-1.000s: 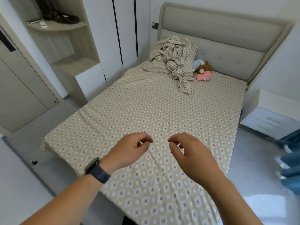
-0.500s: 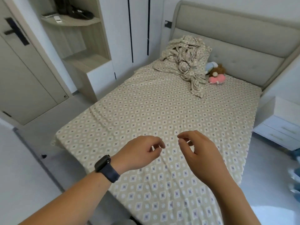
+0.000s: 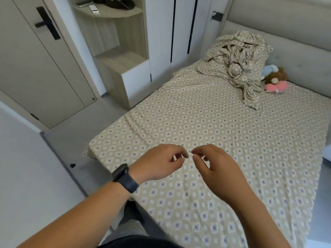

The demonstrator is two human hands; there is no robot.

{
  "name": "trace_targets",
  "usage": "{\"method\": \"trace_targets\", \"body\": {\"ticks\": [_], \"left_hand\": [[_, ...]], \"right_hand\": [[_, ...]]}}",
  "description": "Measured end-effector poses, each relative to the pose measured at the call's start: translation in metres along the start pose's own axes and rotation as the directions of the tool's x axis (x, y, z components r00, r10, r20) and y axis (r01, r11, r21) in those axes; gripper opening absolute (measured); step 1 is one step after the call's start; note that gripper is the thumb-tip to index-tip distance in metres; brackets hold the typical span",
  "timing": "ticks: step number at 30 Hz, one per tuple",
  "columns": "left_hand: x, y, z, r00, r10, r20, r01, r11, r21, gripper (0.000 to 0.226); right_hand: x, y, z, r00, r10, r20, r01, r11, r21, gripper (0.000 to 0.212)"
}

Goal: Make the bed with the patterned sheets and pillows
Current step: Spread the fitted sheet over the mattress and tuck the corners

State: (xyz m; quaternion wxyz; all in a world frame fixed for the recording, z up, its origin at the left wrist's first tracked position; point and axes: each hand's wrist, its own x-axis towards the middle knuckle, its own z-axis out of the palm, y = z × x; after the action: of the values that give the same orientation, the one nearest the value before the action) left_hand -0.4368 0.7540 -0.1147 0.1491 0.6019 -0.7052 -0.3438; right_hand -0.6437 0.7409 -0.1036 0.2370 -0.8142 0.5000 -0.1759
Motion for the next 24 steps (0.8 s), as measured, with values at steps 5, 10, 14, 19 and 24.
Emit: {"method": "trace_targets", "body": {"ticks": [5, 10, 14, 19, 24], "left_hand": [[0.011, -0.083, -0.102, 0.997, 0.066, -0.051, -0.063, 0.996, 0.058, 0.02], [0.021, -0.133, -0.173, 0.996, 0.093, 0.015, -0.094, 0.979, 0.183, 0.021], [0.029, -0.142, -0.19, 0.993, 0.108, -0.054, -0.102, 0.99, 0.096, 0.021], [0.02, -0.143, -0.182, 0.995, 0.078, -0.061, -0.079, 0.997, -0.009, 0.018], [0.033, -0.181, -0.197, 0.997, 0.044, 0.071, -0.056, 0.982, 0.182, 0.018]], "right_hand": [[0.07, -0.081, 0.048, 0.998, 0.03, -0.055, -0.03, 1.0, 0.004, 0.026], [0.115, -0.129, 0.064, 0.993, 0.051, -0.108, -0.056, 0.998, -0.04, 0.022], [0.135, -0.141, 0.072, 0.998, 0.027, -0.06, -0.031, 0.997, -0.07, 0.022], [0.173, -0.143, 0.074, 0.996, -0.036, -0.083, 0.03, 0.997, -0.069, 0.023], [0.197, -0.142, 0.089, 0.994, -0.008, -0.107, 0.003, 0.999, -0.049, 0.025]]}}
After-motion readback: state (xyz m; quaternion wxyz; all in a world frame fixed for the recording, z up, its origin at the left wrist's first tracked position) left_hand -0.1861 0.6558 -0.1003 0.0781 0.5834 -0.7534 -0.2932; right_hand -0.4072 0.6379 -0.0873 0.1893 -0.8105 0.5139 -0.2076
